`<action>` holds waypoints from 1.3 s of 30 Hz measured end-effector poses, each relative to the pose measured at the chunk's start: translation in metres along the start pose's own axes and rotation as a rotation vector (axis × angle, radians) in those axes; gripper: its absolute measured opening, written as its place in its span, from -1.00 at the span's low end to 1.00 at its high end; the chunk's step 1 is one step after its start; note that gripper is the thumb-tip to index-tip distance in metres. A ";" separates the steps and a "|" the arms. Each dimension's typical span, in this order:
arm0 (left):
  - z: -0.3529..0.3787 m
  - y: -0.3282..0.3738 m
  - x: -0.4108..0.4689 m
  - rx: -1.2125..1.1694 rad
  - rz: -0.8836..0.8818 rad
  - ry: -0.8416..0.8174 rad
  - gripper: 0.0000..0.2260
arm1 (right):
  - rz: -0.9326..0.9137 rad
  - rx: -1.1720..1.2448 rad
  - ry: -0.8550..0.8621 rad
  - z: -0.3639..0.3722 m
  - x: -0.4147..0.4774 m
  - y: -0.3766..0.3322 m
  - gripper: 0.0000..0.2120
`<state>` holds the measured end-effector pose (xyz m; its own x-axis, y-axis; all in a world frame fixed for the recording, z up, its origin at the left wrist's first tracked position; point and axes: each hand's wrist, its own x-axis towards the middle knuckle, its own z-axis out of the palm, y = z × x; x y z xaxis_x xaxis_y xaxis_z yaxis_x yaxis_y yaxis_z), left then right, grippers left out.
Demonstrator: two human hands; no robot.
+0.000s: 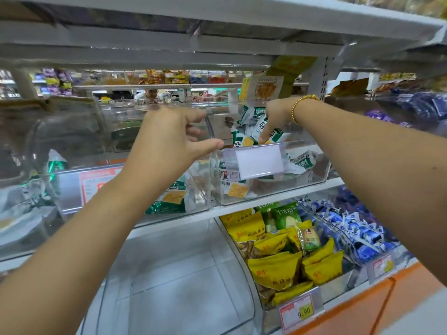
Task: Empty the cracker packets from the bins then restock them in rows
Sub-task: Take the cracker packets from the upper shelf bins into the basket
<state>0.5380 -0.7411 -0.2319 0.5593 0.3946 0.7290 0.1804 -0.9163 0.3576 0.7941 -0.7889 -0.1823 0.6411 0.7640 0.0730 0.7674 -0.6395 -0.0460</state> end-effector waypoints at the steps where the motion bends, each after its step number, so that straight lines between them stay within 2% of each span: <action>1: 0.000 0.001 0.000 -0.004 -0.006 -0.008 -0.40 | -0.002 0.008 0.028 0.002 -0.002 -0.001 -0.52; 4: -0.003 0.001 0.001 -0.022 -0.032 -0.038 -0.45 | -0.001 0.016 0.065 0.010 -0.009 -0.006 -0.59; 7: -0.010 -0.003 0.002 -0.073 -0.058 -0.069 -0.59 | 0.013 0.005 0.070 0.002 -0.024 -0.012 -0.59; 10: -0.023 -0.011 -0.001 -0.077 -0.082 -0.079 -0.80 | -0.002 0.064 0.161 -0.019 -0.045 -0.024 -0.38; 12: -0.040 -0.016 -0.005 -0.060 -0.098 -0.029 -0.97 | -0.046 0.145 0.282 -0.037 -0.063 -0.041 -0.35; 16: -0.084 -0.030 -0.014 -0.014 -0.144 0.112 -0.76 | -0.240 0.446 0.438 -0.057 -0.101 -0.088 -0.45; 18: -0.113 -0.040 -0.021 0.035 -0.190 0.131 -0.71 | -0.325 0.600 0.405 -0.058 -0.117 -0.109 -0.59; 21: -0.153 -0.062 -0.030 0.167 -0.327 0.100 -0.67 | -0.395 0.654 0.345 -0.056 -0.127 -0.133 -0.65; 24: -0.186 -0.094 -0.036 0.237 -0.520 -0.030 -0.69 | -0.425 0.652 0.291 -0.049 -0.127 -0.152 -0.63; 26: -0.196 -0.114 -0.035 0.303 -0.617 -0.219 -0.75 | -0.431 0.620 0.231 -0.042 -0.124 -0.161 -0.58; 28: -0.194 -0.127 -0.032 0.397 -0.684 -0.487 -0.58 | -0.434 0.579 0.173 -0.037 -0.121 -0.167 -0.49; 30: -0.185 -0.126 -0.027 0.384 -0.724 -0.669 -0.41 | -0.428 0.550 0.149 -0.034 -0.118 -0.170 -0.42; 32: -0.175 -0.125 -0.019 0.316 -0.718 -0.750 -0.28 | -0.409 0.522 0.142 -0.033 -0.116 -0.170 -0.31; 37: -0.157 -0.128 0.006 0.268 -0.726 -0.849 -0.33 | -0.388 0.507 0.150 -0.034 -0.113 -0.165 0.03; 39: -0.153 -0.132 0.012 0.218 -0.752 -0.880 -0.49 | -0.384 0.520 0.145 -0.034 -0.110 -0.165 0.05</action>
<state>0.3975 -0.6047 -0.1812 0.6039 0.7355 -0.3071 0.7896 -0.4994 0.3566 0.5966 -0.7701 -0.1488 0.3410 0.8870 0.3114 0.8698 -0.1720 -0.4625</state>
